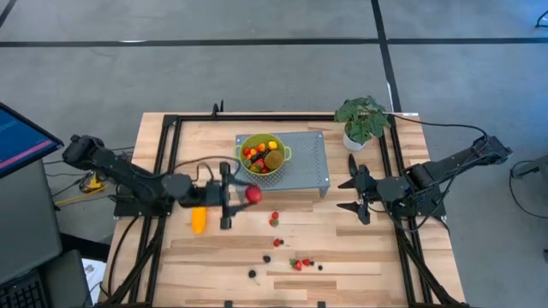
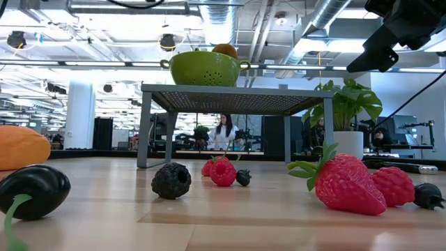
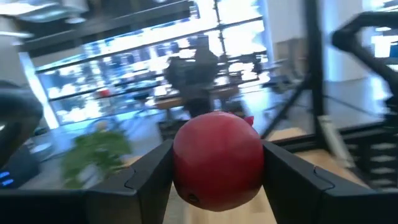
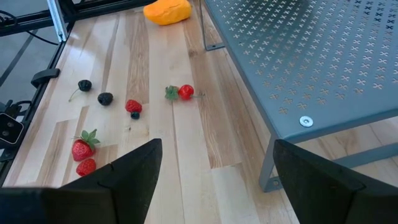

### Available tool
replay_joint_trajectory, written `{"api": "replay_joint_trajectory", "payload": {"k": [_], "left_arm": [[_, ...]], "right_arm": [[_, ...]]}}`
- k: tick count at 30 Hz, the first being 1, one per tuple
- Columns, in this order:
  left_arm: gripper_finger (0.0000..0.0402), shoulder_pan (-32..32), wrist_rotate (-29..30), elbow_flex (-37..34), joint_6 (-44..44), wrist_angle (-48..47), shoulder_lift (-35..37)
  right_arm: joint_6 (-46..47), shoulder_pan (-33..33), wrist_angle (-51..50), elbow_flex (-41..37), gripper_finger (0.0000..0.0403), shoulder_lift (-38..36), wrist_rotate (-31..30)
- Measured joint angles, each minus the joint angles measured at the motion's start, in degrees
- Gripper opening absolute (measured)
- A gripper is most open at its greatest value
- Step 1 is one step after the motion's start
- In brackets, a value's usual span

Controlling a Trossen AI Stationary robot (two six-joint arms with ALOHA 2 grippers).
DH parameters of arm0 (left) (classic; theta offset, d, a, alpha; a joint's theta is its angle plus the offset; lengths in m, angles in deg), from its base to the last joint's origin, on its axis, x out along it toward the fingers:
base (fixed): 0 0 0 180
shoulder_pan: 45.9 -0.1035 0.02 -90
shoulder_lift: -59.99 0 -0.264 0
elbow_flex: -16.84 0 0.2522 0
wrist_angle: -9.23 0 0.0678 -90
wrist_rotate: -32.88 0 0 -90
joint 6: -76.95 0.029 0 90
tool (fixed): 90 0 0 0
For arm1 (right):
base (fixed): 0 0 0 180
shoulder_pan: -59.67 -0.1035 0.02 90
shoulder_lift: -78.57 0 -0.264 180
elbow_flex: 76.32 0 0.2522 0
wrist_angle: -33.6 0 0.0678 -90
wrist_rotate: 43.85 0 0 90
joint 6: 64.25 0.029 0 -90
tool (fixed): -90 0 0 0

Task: Pick & Place Fruit
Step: Put the pomegranate into the green strainer bowl on the shelf

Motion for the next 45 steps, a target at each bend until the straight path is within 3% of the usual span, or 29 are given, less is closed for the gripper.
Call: {"api": "replay_joint_trajectory", "payload": {"k": [13, 22, 45], "left_arm": [[0.0213, -15.02, 0.04, 0.00, -0.01, -1.14, 0.13], [0.0215, -24.53, 0.09, 0.00, -0.98, -10.57, 0.09], [0.0228, -26.20, 0.04, 0.00, -1.97, -13.22, 0.09]], "right_arm": [[0.00, 0.01, -0.01, 0.01, 0.0301, -0.01, -0.01], [-0.01, 0.00, 0.00, 0.01, 0.0301, 0.00, -0.01], [0.01, -0.01, 0.01, 0.00, 0.0302, 0.00, 0.00]]}}
